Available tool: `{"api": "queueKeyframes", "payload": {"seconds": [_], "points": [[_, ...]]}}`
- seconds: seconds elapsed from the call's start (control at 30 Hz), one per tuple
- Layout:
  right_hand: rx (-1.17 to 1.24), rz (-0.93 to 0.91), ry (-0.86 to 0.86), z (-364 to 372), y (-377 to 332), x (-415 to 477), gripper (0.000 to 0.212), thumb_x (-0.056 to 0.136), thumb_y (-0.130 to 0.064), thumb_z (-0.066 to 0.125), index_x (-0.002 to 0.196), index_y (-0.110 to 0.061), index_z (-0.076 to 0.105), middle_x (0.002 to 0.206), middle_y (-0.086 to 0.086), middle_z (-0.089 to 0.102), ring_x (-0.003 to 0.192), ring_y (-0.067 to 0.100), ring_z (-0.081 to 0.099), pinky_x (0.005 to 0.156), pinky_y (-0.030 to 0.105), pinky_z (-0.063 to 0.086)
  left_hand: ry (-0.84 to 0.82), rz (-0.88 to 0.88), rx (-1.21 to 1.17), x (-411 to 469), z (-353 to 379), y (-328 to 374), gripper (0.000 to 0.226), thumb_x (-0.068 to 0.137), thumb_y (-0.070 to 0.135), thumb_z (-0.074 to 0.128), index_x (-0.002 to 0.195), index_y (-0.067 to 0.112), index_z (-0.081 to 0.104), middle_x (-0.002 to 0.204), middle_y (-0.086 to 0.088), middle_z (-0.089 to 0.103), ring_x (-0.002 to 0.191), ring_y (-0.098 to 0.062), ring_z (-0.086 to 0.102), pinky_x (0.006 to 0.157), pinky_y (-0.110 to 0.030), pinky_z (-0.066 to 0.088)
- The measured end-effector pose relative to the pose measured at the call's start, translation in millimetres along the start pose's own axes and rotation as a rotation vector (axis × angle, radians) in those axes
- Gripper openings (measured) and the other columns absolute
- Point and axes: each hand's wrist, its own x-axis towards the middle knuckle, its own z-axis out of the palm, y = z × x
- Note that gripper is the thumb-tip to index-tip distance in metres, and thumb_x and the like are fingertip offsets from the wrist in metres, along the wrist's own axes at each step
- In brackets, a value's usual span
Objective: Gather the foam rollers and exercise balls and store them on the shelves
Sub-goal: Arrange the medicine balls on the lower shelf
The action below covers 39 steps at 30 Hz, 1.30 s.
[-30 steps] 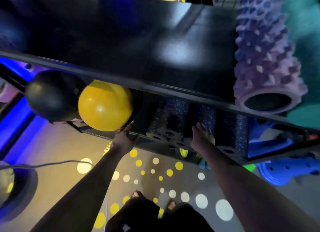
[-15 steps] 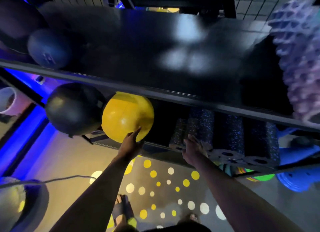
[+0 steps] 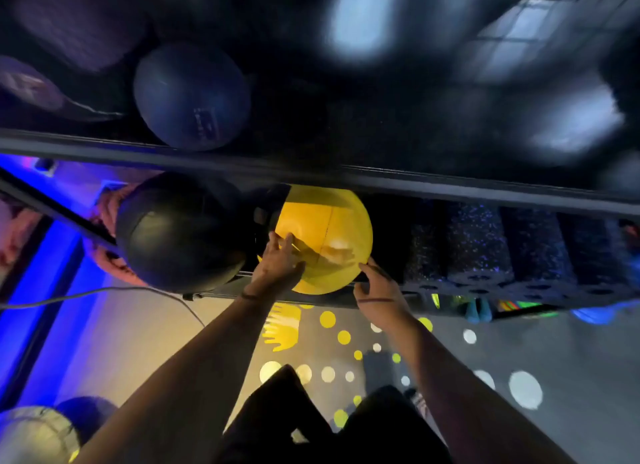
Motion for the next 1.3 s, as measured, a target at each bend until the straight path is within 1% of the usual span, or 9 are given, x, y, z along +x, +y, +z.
{"api": "queueKeyframes", "payload": {"seconds": [0.13,0.27,0.4,0.67,0.8,0.87,0.97,1.13,1.3], "points": [[0.004,0.104,0.032,-6,4,-20,0.052,0.098,-0.023,0.054,0.149,-0.024,0.046,0.164,-0.006,0.029,0.145,0.019,0.039,0.112,0.029,0.035,-0.069,0.112,0.074,10,8,25,0.087,0.097,0.047,0.055,0.161,0.016,0.004,0.166,-0.020,-0.011,0.154,-0.040,-0.007,0.122,-0.055,0.021],[-0.043,0.189,0.079,-29,19,-16,0.051,0.098,-0.017,0.055,0.148,-0.015,0.047,0.162,0.003,0.035,0.146,0.021,0.039,0.114,0.028,0.032,-0.153,0.351,0.270,0,30,60,0.071,0.093,0.042,0.057,0.156,0.035,0.025,0.169,0.000,-0.006,0.156,-0.021,-0.007,0.121,-0.061,0.009],[-0.063,0.174,0.083,-45,16,0,0.052,0.098,-0.018,0.056,0.149,-0.016,0.046,0.163,0.002,0.032,0.144,0.023,0.042,0.114,0.029,0.037,-0.296,0.538,0.375,-16,71,79,0.059,0.099,0.030,0.053,0.155,0.030,0.034,0.169,0.012,0.004,0.155,-0.007,0.000,0.124,-0.055,0.005],[-0.121,0.023,-0.020,-51,-3,73,0.074,0.097,-0.044,0.060,0.157,-0.014,0.029,0.166,0.009,0.021,0.151,0.029,0.026,0.117,0.037,0.029,-0.320,0.479,0.166,-15,68,55,0.063,0.097,0.014,0.047,0.157,0.025,0.030,0.168,0.011,0.008,0.155,-0.008,0.001,0.125,-0.044,0.014],[-0.227,0.007,-0.025,-29,0,92,0.106,0.082,-0.069,0.064,0.160,-0.018,0.014,0.168,0.009,0.010,0.155,0.029,0.012,0.119,0.052,0.030,-0.286,0.370,-0.164,-8,45,63,0.055,0.095,0.001,0.044,0.147,0.018,0.051,0.158,-0.005,0.042,0.147,-0.020,0.037,0.114,-0.023,0.028],[-0.282,0.001,0.043,-22,7,93,0.100,0.084,-0.067,0.062,0.159,-0.019,0.018,0.168,0.009,0.014,0.154,0.029,0.016,0.112,0.056,0.038,-0.119,0.261,-0.261,-4,30,62,0.048,0.095,0.009,0.042,0.136,0.022,0.063,0.131,-0.010,0.067,0.121,-0.026,0.063,0.094,-0.029,0.047],[-0.321,-0.002,0.093,-20,17,86,0.091,0.089,-0.062,0.059,0.158,-0.014,0.022,0.166,0.014,0.018,0.152,0.032,0.019,0.108,0.057,0.043,0.075,0.085,-0.317,10,15,45,0.039,0.092,0.019,0.046,0.123,0.019,0.069,0.119,-0.009,0.073,0.111,-0.030,0.068,0.088,-0.037,0.052],[-0.289,0.046,0.170,-19,27,74,0.080,0.086,-0.061,0.060,0.134,-0.001,0.038,0.154,0.018,0.036,0.141,0.038,0.041,0.094,0.059,0.051,0.038,-0.092,-0.343,39,2,25,0.035,0.100,0.035,0.048,0.125,0.015,0.060,0.120,-0.014,0.069,0.110,-0.036,0.065,0.088,-0.041,0.053],[-0.320,0.190,0.175,-10,14,85,0.076,0.095,-0.065,0.043,0.137,-0.002,0.042,0.157,0.020,0.024,0.148,0.036,0.027,0.106,0.053,0.045,0.019,-0.193,-0.367,71,-1,6,0.050,0.094,0.035,0.054,0.137,0.011,0.047,0.126,-0.017,0.064,0.116,-0.039,0.061,0.088,-0.038,0.048]]}}
